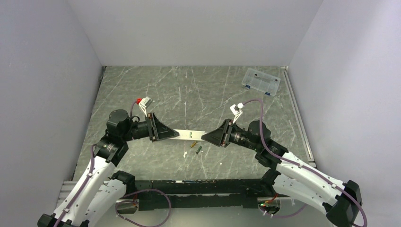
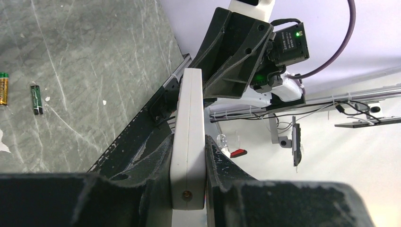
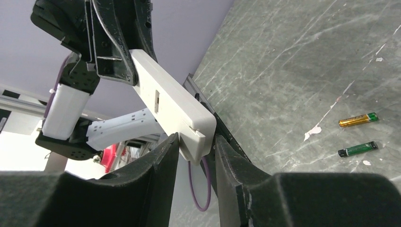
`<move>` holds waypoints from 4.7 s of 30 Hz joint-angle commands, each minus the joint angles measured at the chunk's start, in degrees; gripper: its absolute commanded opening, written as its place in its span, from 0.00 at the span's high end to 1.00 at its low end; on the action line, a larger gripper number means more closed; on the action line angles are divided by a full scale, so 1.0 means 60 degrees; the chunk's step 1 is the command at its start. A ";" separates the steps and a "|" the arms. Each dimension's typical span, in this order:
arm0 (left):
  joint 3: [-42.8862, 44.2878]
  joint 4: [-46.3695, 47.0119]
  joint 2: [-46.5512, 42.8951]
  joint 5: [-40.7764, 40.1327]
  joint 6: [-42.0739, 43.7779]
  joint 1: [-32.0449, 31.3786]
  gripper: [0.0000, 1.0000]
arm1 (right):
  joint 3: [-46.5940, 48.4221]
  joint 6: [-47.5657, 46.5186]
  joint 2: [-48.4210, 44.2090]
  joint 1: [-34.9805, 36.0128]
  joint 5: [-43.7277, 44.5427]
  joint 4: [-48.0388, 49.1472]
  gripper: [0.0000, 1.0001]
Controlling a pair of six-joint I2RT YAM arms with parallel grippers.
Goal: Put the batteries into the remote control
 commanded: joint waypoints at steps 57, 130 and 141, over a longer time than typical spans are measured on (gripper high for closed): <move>0.0745 -0.1564 0.0223 -0.0519 0.1701 0.0032 1.00 | 0.1412 -0.1895 -0.1574 0.0025 0.1694 -0.3389 1.00; 0.0774 -0.2576 -0.0139 -0.0138 0.2392 0.0032 1.00 | -0.0968 0.2123 0.5396 -0.4176 0.3813 0.2598 1.00; 0.0707 -0.2440 -0.0094 -0.0093 0.2329 0.0032 1.00 | -0.0932 0.2405 0.6306 -0.4165 0.3839 0.3077 0.96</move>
